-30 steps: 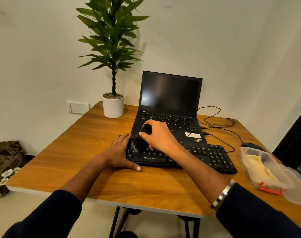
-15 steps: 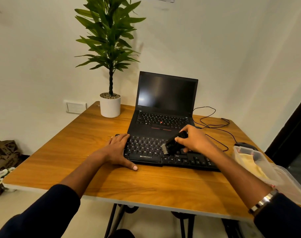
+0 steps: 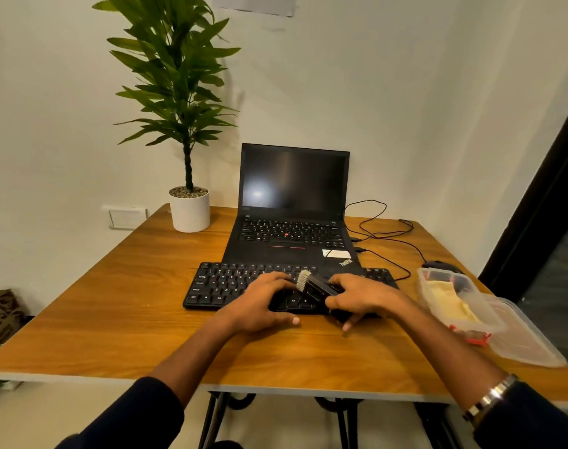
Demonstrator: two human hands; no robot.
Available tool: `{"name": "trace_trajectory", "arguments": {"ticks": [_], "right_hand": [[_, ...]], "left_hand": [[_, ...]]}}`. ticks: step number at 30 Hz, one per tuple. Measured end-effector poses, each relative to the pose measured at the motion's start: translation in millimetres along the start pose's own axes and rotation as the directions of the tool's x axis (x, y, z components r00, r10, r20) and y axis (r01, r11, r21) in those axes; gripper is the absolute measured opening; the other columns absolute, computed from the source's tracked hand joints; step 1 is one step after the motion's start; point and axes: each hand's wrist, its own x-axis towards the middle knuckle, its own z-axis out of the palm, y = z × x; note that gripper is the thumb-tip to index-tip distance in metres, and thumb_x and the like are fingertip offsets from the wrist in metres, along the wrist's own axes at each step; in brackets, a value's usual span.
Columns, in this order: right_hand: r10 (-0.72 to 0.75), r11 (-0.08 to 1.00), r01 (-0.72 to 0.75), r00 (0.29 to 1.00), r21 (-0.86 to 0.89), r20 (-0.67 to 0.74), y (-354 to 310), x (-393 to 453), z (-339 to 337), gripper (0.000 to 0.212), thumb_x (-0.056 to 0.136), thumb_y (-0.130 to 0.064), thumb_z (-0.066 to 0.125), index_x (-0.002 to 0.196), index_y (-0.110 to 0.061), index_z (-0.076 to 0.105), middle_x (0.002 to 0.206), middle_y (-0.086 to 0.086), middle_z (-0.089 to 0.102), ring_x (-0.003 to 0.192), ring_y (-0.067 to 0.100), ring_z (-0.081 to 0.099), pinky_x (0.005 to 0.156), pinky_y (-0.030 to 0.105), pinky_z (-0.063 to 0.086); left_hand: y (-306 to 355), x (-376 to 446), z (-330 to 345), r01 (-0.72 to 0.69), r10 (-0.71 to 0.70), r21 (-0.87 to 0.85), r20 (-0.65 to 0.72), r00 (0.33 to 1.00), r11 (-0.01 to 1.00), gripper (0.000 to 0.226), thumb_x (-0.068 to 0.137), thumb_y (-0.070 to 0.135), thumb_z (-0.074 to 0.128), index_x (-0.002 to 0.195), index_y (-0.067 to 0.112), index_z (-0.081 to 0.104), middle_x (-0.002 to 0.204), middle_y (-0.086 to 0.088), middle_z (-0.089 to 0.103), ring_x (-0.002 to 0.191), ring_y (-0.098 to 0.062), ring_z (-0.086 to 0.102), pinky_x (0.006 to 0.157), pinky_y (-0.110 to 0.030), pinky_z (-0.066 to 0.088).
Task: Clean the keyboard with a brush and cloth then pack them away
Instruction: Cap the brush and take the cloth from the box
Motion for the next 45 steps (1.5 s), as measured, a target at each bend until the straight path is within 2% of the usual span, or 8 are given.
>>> {"name": "trace_trajectory", "arguments": {"ticks": [3, 11, 17, 24, 30, 35, 38, 45], "right_hand": [[-0.048, 0.990, 0.051, 0.999, 0.129, -0.022, 10, 2, 4, 0.049, 0.094, -0.018, 0.053, 0.139, -0.018, 0.033, 0.109, 0.016, 0.063, 0.077, 0.022, 0.068, 0.071, 0.036, 0.061], [-0.141, 0.835, 0.112, 0.990, 0.538, 0.013, 39, -16, 2, 0.030, 0.098, -0.019, 0.047, 0.125, -0.027, 0.038, 0.118, 0.024, 0.058, 0.082, 0.027, 0.066, 0.067, 0.040, 0.058], [-0.100, 0.721, 0.188, 0.981, 0.667, -0.168, 58, -19, 13, 0.044, 0.085, -0.059, 0.056, 0.114, -0.026, 0.055, 0.095, 0.011, 0.066, 0.068, 0.024, 0.065, 0.050, 0.033, 0.054], [-0.084, 0.658, 0.285, 0.947, 0.697, -0.309, 86, -23, 15, 0.043, 0.085, -0.060, 0.053, 0.114, -0.028, 0.056, 0.090, 0.012, 0.068, 0.067, 0.025, 0.066, 0.047, 0.031, 0.050], [-0.119, 0.587, 0.373, 0.918, 0.719, -0.379, 101, -27, 14, 0.031, 0.094, -0.047, 0.049, 0.115, -0.026, 0.057, 0.095, 0.019, 0.068, 0.067, 0.025, 0.065, 0.042, 0.029, 0.048], [-0.125, 0.555, 0.406, 0.904, 0.726, -0.410, 107, -24, 17, 0.025, 0.094, -0.043, 0.050, 0.115, -0.032, 0.057, 0.099, 0.015, 0.068, 0.072, 0.026, 0.066, 0.044, 0.030, 0.048], [-0.141, 0.519, 0.401, 0.911, 0.755, -0.387, 109, -23, 17, 0.025, 0.095, -0.038, 0.051, 0.118, -0.030, 0.057, 0.099, 0.017, 0.065, 0.072, 0.027, 0.066, 0.045, 0.030, 0.048], [-0.170, 0.478, 0.406, 0.913, 0.779, -0.371, 114, -25, 17, 0.024, 0.098, -0.028, 0.047, 0.120, -0.025, 0.055, 0.105, 0.018, 0.061, 0.076, 0.029, 0.062, 0.046, 0.032, 0.048]], "left_hand": [[12, 2, 7, -0.037, 0.035, -0.046, -0.032, 0.999, 0.998, 0.077, 0.082, 0.042, 0.075, 0.146, 0.019, 0.038, 0.144, 0.012, 0.032, 0.133, -0.004, 0.026, 0.116, -0.029, 0.028], [36, 21, 26, -0.134, 0.052, -0.316, -0.256, 0.965, 0.939, 0.057, 0.084, 0.025, 0.076, 0.135, 0.025, 0.050, 0.132, 0.011, 0.055, 0.122, -0.002, 0.052, 0.108, -0.031, 0.044], [69, 37, 48, -0.229, 0.040, -0.613, -0.305, 0.951, 0.756, 0.055, 0.086, -0.001, 0.070, 0.134, 0.017, 0.050, 0.131, 0.004, 0.059, 0.119, -0.006, 0.059, 0.100, -0.024, 0.049], [96, 47, 85, -0.140, -0.093, -0.850, -0.215, 0.972, 0.507, 0.046, 0.092, 0.000, 0.061, 0.133, 0.016, 0.050, 0.121, -0.009, 0.065, 0.112, -0.017, 0.065, 0.087, -0.026, 0.056], [113, 53, 111, -0.122, -0.157, -0.853, -0.231, 0.960, 0.507, 0.031, 0.097, 0.014, 0.058, 0.128, 0.010, 0.057, 0.115, -0.008, 0.069, 0.098, -0.009, 0.070, 0.081, -0.026, 0.058], [117, 57, 116, -0.105, -0.185, -0.868, -0.219, 0.958, 0.484, 0.027, 0.098, 0.018, 0.058, 0.125, 0.014, 0.060, 0.111, -0.006, 0.071, 0.094, -0.018, 0.071, 0.077, -0.045, 0.061], [114, 58, 117, -0.106, -0.197, -0.874, -0.223, 0.955, 0.473, 0.029, 0.098, 0.015, 0.057, 0.126, 0.011, 0.058, 0.114, -0.008, 0.069, 0.097, -0.015, 0.070, 0.072, -0.032, 0.060], [117, 56, 116, -0.115, -0.185, -0.876, -0.224, 0.957, 0.467, 0.030, 0.098, 0.015, 0.056, 0.127, 0.011, 0.056, 0.117, -0.005, 0.066, 0.099, -0.009, 0.069, 0.068, -0.027, 0.059]]}}
